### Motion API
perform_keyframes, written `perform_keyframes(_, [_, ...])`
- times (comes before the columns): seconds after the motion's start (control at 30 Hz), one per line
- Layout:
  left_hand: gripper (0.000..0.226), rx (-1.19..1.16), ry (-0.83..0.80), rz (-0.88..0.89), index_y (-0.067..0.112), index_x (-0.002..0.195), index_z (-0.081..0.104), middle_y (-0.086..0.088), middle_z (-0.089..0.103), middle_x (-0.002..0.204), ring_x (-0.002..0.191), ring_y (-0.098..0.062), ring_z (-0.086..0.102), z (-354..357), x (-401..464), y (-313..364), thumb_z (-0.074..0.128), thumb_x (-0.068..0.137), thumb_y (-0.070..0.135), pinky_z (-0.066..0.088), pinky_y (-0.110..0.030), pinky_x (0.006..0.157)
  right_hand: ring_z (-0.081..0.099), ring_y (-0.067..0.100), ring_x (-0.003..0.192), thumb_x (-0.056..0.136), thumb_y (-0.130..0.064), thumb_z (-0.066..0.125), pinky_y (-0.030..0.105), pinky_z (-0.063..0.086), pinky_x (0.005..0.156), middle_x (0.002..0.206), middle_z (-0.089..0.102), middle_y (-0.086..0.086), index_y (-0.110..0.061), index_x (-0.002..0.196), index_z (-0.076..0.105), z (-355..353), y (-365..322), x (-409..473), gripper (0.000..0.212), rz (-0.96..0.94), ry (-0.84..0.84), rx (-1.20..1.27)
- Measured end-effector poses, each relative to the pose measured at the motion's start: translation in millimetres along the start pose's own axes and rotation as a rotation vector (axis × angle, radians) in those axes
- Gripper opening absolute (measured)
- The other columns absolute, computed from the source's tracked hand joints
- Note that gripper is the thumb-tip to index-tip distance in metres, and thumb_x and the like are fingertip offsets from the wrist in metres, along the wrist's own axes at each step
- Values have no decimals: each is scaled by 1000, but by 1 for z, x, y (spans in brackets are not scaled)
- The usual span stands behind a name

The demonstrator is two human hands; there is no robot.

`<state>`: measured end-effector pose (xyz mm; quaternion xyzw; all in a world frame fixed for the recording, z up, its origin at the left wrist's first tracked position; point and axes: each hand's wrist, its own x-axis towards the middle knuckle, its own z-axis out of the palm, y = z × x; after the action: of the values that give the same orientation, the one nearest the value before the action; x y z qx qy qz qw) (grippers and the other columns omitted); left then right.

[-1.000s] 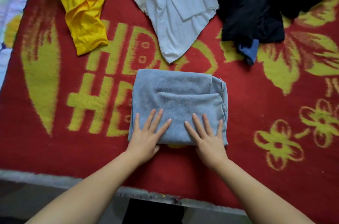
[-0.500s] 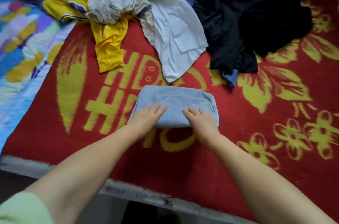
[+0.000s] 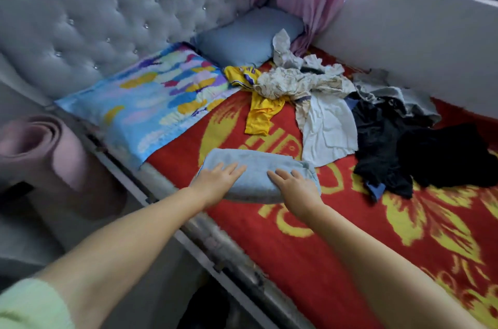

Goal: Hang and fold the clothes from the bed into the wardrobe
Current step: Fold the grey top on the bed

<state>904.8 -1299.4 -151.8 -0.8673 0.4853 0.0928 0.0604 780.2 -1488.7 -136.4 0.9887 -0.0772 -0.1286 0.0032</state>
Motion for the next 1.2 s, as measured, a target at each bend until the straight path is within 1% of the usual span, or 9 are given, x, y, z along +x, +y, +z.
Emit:
perform_keyframes(0.17, [77, -98, -12, -229, 24, 153, 3, -3, 10, 161, 143, -24, 21, -4, -115, -54, 43, 92, -1, 33, -39, 109, 42, 31, 121, 91, -9, 51, 45, 49, 85, 145, 36, -3, -29, 147, 24, -30, -102, 10, 65, -238, 24, -36])
perform_keyframes(0.33, [72, -183, 1, -426, 25, 153, 5, -1, 11, 161, 145, -22, 19, 11, -230, -99, 40, 94, 2, 26, -37, 114, 39, 28, 129, 92, -9, 49, 46, 46, 97, 150, 32, -4, -32, 148, 20, -43, -211, 15, 67, -428, 22, -77])
perform_keyframes(0.53, [82, -307, -4, -594, 22, 153, 12, -1, 13, 160, 143, -24, 23, 43, -362, -139, 50, 85, -3, 33, -37, 108, 38, 27, 134, 92, -18, 51, 50, 32, 110, 152, 32, -6, -36, 148, 23, -41, -348, 0, 65, -568, -39, -132])
perform_keyframes(0.63, [77, -327, -26, -659, 23, 152, 13, 0, 16, 159, 142, -24, 25, 70, -443, -163, 49, 87, 1, 32, -37, 108, 39, 27, 135, 90, -24, 56, 46, 29, 112, 153, 32, -4, -35, 149, 23, -33, -433, -21, 68, -646, -114, -159])
perform_keyframes(0.73, [77, -346, -59, -730, 23, 152, 13, -2, 19, 158, 140, -26, 28, 101, -527, -183, 50, 88, 3, 30, -37, 109, 41, 25, 134, 91, -20, 54, 43, 25, 114, 152, 34, -6, -37, 149, 24, -17, -519, -44, 67, -719, -143, -168])
perform_keyframes(0.9, [76, -380, -139, -854, 22, 153, 6, -6, 14, 160, 141, -28, 28, 144, -669, -220, 45, 91, 3, 28, -37, 111, 40, 20, 135, 96, -28, 44, 50, 15, 115, 151, 35, -13, -44, 146, 24, 3, -665, -83, 57, -823, -166, -187])
perform_keyframes(1.03, [72, -371, -171, -902, 23, 153, 5, -5, 17, 159, 142, -28, 26, 160, -729, -250, 43, 94, 6, 29, -39, 110, 45, 22, 131, 98, -29, 42, 46, 24, 113, 150, 37, -12, -47, 146, 21, 10, -740, -83, 55, -877, -214, -212])
perform_keyframes(1.13, [91, -434, -208, -926, 22, 153, 0, -5, 14, 159, 139, -32, 32, 173, -755, -275, 58, 86, 1, 38, -42, 104, 45, 21, 131, 100, -29, 38, 44, 20, 115, 149, 39, -13, -48, 147, 19, 17, -782, -71, 54, -897, -227, -243])
perform_keyframes(1.2, [95, -477, -239, -938, 22, 153, -2, -5, 13, 160, 137, -32, 35, 184, -767, -288, 61, 85, 1, 40, -41, 103, 41, 21, 135, 101, -29, 35, 43, 19, 115, 150, 37, -14, -48, 146, 21, 21, -805, -61, 51, -903, -255, -246])
